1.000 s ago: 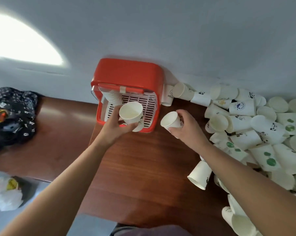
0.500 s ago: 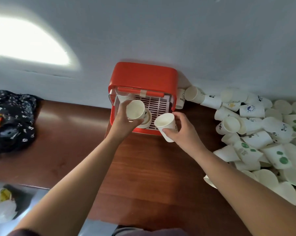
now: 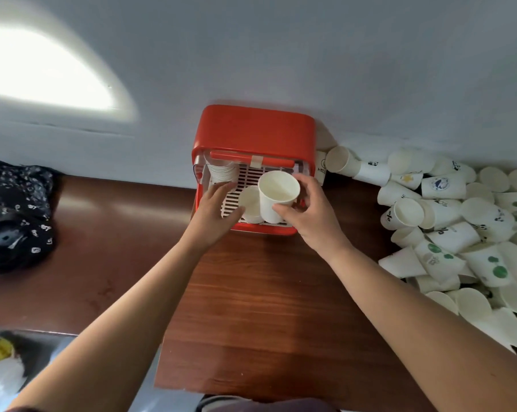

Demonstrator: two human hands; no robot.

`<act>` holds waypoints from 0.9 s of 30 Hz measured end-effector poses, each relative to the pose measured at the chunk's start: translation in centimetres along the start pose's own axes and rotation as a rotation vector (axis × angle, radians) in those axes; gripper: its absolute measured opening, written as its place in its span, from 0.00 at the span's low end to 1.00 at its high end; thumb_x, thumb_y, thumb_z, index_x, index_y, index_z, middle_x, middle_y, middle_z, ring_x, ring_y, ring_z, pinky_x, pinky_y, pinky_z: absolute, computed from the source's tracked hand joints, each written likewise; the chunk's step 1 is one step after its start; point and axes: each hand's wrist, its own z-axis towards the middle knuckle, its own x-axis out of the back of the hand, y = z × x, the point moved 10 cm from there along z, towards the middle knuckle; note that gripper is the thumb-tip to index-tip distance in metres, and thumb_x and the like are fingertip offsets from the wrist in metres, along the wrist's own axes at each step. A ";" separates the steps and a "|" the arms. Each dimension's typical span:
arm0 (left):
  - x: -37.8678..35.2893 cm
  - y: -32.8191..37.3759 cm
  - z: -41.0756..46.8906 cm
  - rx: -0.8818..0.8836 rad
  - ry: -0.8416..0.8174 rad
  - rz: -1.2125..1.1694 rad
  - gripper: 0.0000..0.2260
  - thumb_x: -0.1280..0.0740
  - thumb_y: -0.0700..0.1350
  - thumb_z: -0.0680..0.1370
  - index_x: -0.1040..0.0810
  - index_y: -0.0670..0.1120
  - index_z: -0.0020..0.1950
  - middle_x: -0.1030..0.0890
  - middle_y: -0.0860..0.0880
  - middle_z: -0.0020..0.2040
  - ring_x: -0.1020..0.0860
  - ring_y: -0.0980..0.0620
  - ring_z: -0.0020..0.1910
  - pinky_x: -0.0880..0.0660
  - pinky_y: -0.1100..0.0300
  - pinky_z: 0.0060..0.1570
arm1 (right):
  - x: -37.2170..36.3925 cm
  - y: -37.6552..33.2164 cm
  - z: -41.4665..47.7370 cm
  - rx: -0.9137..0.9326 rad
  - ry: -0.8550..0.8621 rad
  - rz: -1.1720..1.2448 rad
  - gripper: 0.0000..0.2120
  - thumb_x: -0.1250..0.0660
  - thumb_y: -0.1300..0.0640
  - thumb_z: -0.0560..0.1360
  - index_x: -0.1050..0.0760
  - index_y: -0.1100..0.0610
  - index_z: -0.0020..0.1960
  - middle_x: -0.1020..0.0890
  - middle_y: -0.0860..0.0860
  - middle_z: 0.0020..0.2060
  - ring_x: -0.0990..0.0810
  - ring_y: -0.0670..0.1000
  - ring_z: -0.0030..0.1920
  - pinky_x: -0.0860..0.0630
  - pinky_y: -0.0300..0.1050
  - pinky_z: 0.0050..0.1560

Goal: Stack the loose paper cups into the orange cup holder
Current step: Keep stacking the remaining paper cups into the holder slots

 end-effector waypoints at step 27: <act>-1.3 -1.2 0.2 0.058 -0.072 -0.156 0.29 0.30 0.47 0.79 0.37 0.51 0.78 0.30 0.53 0.74 0.30 0.58 0.69 0.30 0.59 0.66 | -5.9 2.6 1.6 -0.014 -0.097 -0.320 0.30 0.28 0.54 0.75 0.34 0.50 0.75 0.24 0.48 0.67 0.26 0.49 0.67 0.32 0.37 0.60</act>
